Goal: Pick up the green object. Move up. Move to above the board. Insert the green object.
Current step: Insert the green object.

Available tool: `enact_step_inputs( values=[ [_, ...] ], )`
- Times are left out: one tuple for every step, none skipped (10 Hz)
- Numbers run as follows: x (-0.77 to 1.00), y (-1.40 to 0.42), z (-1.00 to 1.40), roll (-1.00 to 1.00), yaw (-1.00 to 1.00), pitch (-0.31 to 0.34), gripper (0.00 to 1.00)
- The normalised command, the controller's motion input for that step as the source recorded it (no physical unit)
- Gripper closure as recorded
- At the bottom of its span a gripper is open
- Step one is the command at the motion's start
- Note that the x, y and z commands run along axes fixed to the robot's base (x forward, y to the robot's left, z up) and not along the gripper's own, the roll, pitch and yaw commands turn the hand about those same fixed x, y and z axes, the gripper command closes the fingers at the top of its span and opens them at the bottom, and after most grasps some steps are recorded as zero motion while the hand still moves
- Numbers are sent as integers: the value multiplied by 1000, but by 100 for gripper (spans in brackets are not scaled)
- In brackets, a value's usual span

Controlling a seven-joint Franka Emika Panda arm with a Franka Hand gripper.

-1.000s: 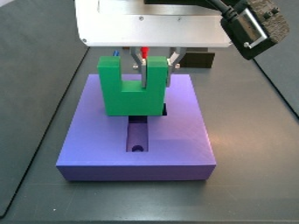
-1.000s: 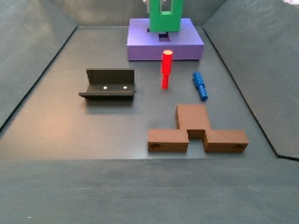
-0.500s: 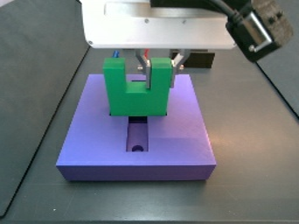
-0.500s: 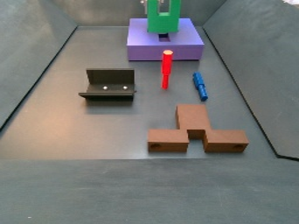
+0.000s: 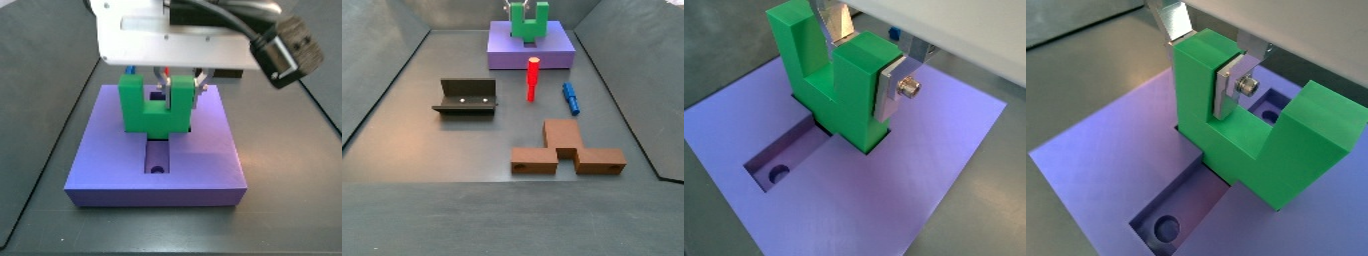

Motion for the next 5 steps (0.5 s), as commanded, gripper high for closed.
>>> enact_step_inputs(
  values=[
    [0,0,-400,43,0,-43,100],
    [0,0,-380,53,0,-19,100],
    [-11,0,-343,57,0,-20,100],
    [0,0,0,0,0,-16,100],
    [0,0,0,0,0,0,100]
  ],
)
